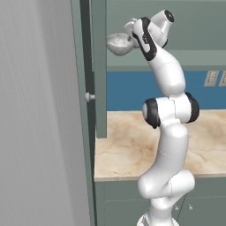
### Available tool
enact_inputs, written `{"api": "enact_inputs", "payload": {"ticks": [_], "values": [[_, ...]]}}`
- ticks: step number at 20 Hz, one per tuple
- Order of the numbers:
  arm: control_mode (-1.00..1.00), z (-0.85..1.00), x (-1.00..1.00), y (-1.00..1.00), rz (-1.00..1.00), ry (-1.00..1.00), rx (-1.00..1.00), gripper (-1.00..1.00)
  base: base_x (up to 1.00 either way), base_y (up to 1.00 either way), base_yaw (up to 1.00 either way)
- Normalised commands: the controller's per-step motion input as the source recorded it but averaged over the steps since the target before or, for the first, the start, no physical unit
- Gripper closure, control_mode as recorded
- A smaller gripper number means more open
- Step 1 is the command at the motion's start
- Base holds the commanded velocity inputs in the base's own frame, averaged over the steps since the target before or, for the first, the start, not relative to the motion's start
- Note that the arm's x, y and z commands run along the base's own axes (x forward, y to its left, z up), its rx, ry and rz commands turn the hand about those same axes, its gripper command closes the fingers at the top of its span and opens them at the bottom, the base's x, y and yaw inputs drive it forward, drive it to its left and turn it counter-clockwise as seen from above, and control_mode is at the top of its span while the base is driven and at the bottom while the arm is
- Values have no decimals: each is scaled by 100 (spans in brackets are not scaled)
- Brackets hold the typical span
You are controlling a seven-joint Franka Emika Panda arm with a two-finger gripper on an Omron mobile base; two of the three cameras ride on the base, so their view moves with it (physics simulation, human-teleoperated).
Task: Take the smaller bowl and place it next to the appetizer plate on the dining counter , and place the larger bowl next to the plate with cooked food.
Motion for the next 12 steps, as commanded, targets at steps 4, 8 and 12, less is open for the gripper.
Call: {"api": "enact_inputs", "payload": {"ticks": [4, 8, 12], "values": [[-100, -4, 30, -3, 2, 0, 0, 100, 0, 0, 0], [-100, -4, 18, 0, 1, 0, 0, 100, 0, 0, 0], [-100, 0, -1, -13, 0, -3, 0, 100, 0, 0, 0]]}}
